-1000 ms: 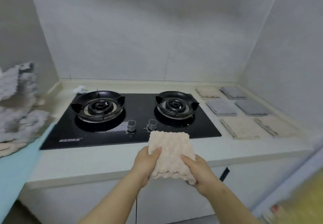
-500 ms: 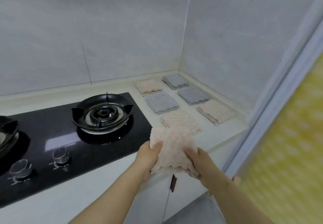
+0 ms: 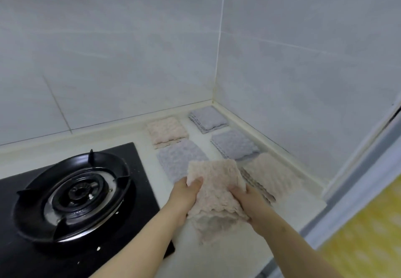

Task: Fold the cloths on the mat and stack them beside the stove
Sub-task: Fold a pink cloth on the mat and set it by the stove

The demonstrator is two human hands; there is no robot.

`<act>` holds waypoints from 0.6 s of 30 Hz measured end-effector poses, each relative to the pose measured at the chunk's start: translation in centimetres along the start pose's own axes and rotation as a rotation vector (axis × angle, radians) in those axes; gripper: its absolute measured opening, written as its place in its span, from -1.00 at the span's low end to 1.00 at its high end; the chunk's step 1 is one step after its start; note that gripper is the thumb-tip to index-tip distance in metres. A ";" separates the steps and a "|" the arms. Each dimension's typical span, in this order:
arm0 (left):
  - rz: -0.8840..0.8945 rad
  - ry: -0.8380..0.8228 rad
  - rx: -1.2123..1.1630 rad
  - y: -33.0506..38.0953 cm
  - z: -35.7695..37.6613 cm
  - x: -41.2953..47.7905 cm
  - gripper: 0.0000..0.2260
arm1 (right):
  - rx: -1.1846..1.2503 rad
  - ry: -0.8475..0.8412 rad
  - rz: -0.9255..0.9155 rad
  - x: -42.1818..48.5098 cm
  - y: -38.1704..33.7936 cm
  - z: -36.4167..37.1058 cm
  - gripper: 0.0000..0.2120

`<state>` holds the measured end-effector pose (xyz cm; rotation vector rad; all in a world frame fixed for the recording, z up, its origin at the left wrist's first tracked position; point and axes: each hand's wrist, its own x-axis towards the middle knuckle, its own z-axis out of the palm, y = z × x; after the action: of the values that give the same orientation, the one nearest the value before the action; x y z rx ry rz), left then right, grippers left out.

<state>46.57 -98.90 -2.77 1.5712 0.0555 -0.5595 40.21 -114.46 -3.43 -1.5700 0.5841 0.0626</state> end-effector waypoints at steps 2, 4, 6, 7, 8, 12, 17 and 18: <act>0.007 0.031 0.010 0.5 0.7 1.2 -0.75 | -0.003 -0.006 -0.008 1.7 -0.5 -0.8 -0.68; 0.012 0.065 0.008 0.9 1.4 2.5 -0.69 | -0.017 -0.027 -0.038 3.1 -1.2 -1.4 -0.66; 0.024 0.091 0.003 1.4 2.2 3.6 -0.72 | -0.049 -0.028 -0.053 4.9 -1.5 -2.3 -0.64; 0.029 0.102 -0.004 1.7 2.7 4.0 -0.76 | -0.060 -0.040 -0.056 5.7 -1.7 -2.8 -0.68; 0.035 0.120 -0.010 1.9 3.3 4.5 -0.77 | -0.074 -0.057 -0.056 6.4 -2.1 -3.3 -0.76; 0.076 0.210 -0.067 3.7 5.5 6.0 -0.67 | -0.009 -0.143 -0.066 9.5 -4.4 -5.3 -0.89; 0.100 0.282 -0.070 6.1 7.1 8.6 -0.81 | 0.010 -0.226 -0.100 13.7 -6.9 -7.0 -0.85; 0.104 0.304 -0.060 6.5 7.3 9.2 -0.81 | 0.013 -0.252 -0.116 14.3 -7.4 -7.1 -0.84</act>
<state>54.77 -109.21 -0.06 1.5798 0.2172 -0.2320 53.37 -126.06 -1.42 -1.5510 0.2945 0.1663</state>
